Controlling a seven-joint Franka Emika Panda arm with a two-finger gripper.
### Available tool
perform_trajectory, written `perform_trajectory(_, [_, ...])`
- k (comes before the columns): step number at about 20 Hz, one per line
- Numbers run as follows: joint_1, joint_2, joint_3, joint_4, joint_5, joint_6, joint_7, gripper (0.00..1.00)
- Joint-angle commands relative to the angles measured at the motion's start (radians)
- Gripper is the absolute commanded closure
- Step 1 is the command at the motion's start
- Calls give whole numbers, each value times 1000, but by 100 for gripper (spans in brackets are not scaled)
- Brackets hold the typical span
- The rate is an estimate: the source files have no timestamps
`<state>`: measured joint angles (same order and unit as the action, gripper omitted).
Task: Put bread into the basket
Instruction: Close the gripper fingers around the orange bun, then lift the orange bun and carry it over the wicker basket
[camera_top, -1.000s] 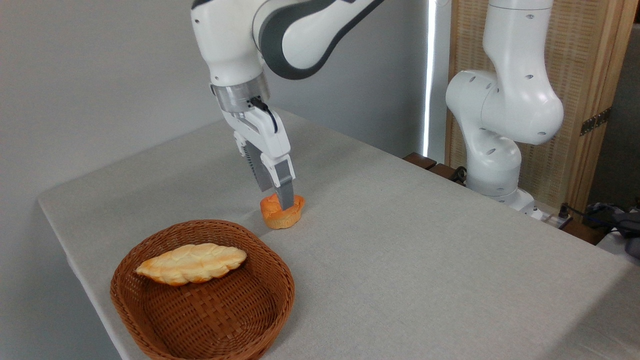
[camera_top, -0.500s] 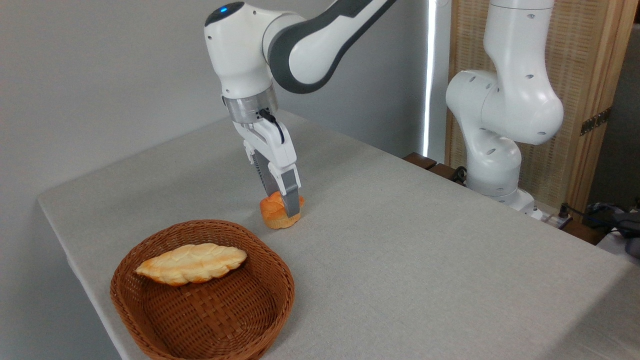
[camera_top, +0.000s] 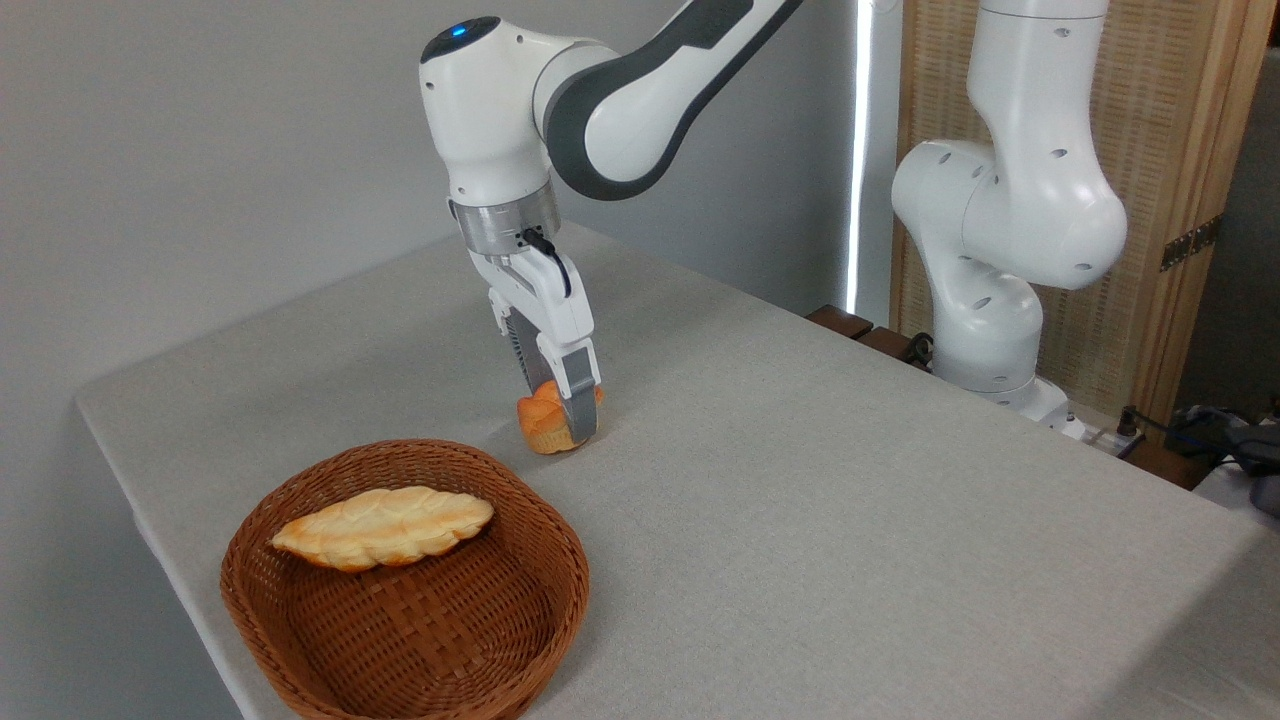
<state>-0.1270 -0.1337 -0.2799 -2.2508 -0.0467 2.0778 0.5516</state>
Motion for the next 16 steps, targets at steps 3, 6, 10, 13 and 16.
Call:
perform_trajectory(3, [1, -23, 1, -26, -16, 25, 10, 61])
perform_trajectory(6, [1, -24, 1, -24, -16, 24, 11, 67])
perform_trajectory(10, [1, -30, 11, 9, -16, -2, 11, 69])
perform_trajectory(13, [3, 18, 42, 161, -21, -109, 11, 69])
perform_trajectory(16, [4, 49, 109, 299, -74, -148, 13, 68])
